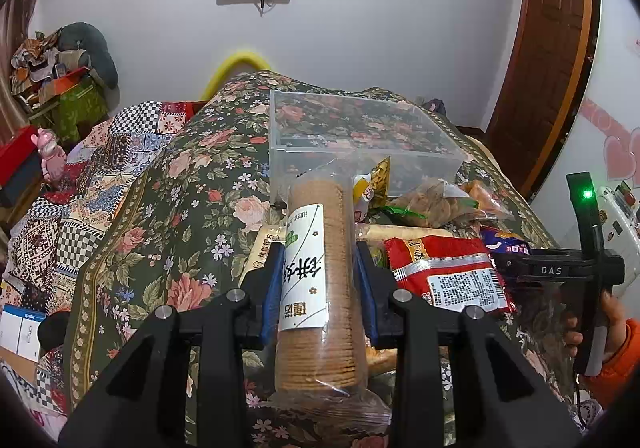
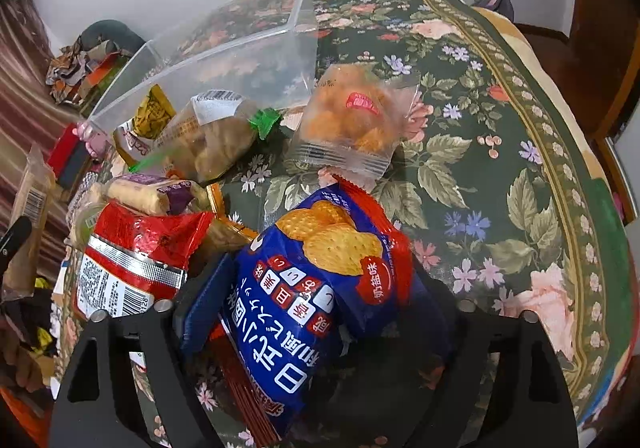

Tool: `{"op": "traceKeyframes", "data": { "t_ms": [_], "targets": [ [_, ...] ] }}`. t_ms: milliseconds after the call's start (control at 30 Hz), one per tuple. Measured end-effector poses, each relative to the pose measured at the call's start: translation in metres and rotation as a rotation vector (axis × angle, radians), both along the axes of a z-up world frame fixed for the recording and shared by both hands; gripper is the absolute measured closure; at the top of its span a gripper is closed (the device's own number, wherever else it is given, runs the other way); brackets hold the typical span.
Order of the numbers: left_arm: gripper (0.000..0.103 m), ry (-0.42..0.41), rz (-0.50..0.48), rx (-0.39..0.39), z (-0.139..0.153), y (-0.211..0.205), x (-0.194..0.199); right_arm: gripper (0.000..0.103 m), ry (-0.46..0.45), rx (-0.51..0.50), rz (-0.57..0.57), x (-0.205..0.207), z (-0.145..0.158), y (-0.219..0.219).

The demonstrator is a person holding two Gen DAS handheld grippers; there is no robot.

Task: Organize snacks
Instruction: 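Carry the cookie roll and blue bag into the clear box, releasing both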

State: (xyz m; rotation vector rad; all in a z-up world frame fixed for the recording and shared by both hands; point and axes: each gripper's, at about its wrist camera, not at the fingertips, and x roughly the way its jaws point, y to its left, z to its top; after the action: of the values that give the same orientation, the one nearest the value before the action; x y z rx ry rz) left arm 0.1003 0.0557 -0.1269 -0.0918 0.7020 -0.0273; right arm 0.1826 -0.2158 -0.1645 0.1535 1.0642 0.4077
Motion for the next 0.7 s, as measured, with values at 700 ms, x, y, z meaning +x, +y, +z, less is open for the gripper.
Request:
{"op": "traceKeyframes", "data": {
  "t_ms": [700],
  "targets": [
    [0.069,-0.045,0.011,-0.040,0.029,0.008,0.054,0.057,-0.281,-0.040,0.006,0.004,0.098,-0.002]
  ]
}}
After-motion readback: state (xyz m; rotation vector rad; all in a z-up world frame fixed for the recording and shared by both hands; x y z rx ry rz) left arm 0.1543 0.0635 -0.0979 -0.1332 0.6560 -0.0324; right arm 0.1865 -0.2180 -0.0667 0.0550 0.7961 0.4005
